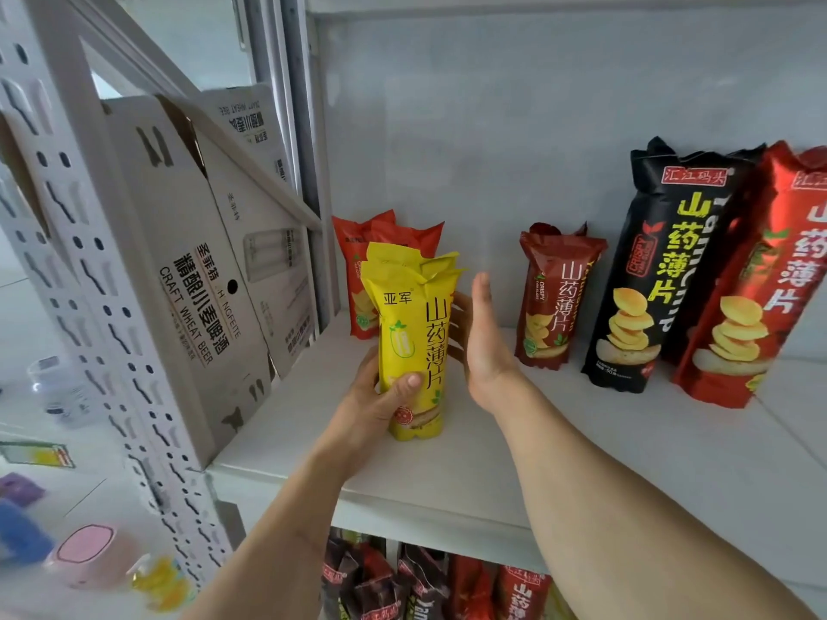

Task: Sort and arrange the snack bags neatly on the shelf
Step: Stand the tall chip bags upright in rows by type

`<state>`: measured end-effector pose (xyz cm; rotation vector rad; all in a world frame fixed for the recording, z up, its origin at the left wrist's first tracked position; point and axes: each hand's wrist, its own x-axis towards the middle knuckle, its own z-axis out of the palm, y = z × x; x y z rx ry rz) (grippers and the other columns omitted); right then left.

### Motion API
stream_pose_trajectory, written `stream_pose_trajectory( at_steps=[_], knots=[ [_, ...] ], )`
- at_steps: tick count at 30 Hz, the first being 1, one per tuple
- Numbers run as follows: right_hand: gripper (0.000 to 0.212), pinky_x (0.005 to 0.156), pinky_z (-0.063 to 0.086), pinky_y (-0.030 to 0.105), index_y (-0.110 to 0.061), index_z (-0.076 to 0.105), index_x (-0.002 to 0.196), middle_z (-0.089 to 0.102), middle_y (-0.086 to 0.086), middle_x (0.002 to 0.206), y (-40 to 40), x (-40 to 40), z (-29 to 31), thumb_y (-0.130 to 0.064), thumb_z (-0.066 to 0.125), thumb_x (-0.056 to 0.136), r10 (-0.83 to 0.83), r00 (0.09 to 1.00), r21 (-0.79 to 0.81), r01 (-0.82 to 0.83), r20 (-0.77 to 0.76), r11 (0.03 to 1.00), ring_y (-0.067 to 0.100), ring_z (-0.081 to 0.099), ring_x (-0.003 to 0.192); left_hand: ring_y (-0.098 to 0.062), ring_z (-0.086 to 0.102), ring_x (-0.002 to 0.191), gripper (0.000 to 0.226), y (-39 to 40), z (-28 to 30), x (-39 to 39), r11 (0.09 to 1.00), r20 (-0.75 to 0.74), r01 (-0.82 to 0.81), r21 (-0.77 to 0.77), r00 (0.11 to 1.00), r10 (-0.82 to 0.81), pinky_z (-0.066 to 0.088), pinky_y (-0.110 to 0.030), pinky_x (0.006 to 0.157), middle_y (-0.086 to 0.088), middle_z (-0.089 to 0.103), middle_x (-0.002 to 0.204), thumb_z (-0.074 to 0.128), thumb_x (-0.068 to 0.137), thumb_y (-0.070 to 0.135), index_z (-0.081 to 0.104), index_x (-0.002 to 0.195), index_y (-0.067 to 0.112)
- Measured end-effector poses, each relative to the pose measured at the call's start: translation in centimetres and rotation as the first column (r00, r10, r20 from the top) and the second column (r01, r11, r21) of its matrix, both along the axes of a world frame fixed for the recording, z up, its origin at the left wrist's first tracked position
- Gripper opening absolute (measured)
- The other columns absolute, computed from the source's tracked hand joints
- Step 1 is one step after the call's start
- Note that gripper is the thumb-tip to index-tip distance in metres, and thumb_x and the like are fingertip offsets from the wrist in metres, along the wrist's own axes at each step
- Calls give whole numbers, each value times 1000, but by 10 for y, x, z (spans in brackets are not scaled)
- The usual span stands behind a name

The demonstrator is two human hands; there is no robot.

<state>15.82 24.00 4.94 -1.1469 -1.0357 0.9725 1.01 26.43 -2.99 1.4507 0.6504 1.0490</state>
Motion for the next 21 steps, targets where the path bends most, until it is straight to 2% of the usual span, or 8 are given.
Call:
stream_pose_trajectory(
  at_steps=[4, 5, 8, 10, 12, 15, 19, 21],
  knots=[
    [89, 97, 43, 27, -33, 51, 135, 62, -15, 127, -10, 4, -8, -89, 40, 67, 0, 995, 63, -6, 101, 998, -2, 57, 115, -20, 69, 112, 114, 3, 2, 7, 999, 34, 12, -43, 999, -10, 58, -27, 80, 0, 70, 126, 90, 50, 61, 41, 146, 22],
    [93, 97, 44, 26, -31, 46, 139, 59, -15, 130, -11, 7, -13, -89, 46, 66, -16, 990, 73, 6, 139, 997, -3, 56, 116, -19, 70, 111, 114, 4, 3, 8, 999, 33, 26, -41, 999, -24, 58, -25, 79, 1, 71, 124, 91, 49, 61, 42, 145, 22],
    [123, 110, 39, 40, -29, 27, 150, 48, -7, 145, -14, 15, -32, -91, 62, 50, -35, 980, 35, 29, 195, 999, 10, 49, 130, -17, 69, 112, 113, 9, 3, 11, 998, 13, 61, -27, 998, -61, 58, -26, 82, 1, 70, 126, 90, 49, 63, 44, 144, 24],
    [134, 107, 37, 34, -29, 19, 153, 40, -5, 151, -17, 19, -40, -91, 65, 43, -32, 974, -4, 34, 223, 999, 13, 43, 134, -19, 67, 117, 112, 12, 2, 12, 997, -1, 80, -19, 997, -80, 58, -30, 90, -1, 68, 131, 89, 51, 64, 44, 146, 26],
    [136, 102, 38, 30, -29, 17, 153, 37, -5, 152, -17, 22, -46, -89, 67, 41, -27, 970, -30, 35, 242, 999, 13, 41, 135, -21, 64, 121, 111, 15, 2, 10, 994, 11, 105, -15, 994, -104, 56, -34, 95, -3, 66, 134, 89, 53, 64, 43, 147, 24],
    [134, 109, 40, 37, -30, 20, 153, 40, -5, 150, -13, 25, -52, -86, 72, 43, 4, 960, -61, 13, 280, 998, 14, 44, 134, -22, 60, 126, 113, 20, 7, 2, 992, 37, 125, 11, 991, -126, 53, -36, 98, -3, 63, 138, 84, 56, 68, 40, 150, 25],
    [129, 111, 35, 36, -31, 19, 153, 36, -6, 154, -15, 29, -54, -75, 78, 47, 30, 887, -117, 28, 461, 993, 13, 36, 139, -22, 55, 132, 113, 35, 16, -4, 985, -39, 167, 35, 985, -165, 43, -47, 109, -1, 60, 142, 81, 57, 73, 35, 152, 33],
    [133, 113, 33, 37, -29, 14, 155, 30, -3, 158, -18, 31, -59, -71, 81, 48, 53, 835, -174, 52, 548, 983, 16, 32, 143, -18, 55, 131, 114, 41, 18, -4, 979, -71, 202, 24, 977, -200, 47, -42, 107, 2, 59, 142, 82, 54, 72, 35, 152, 35]
  ],
)
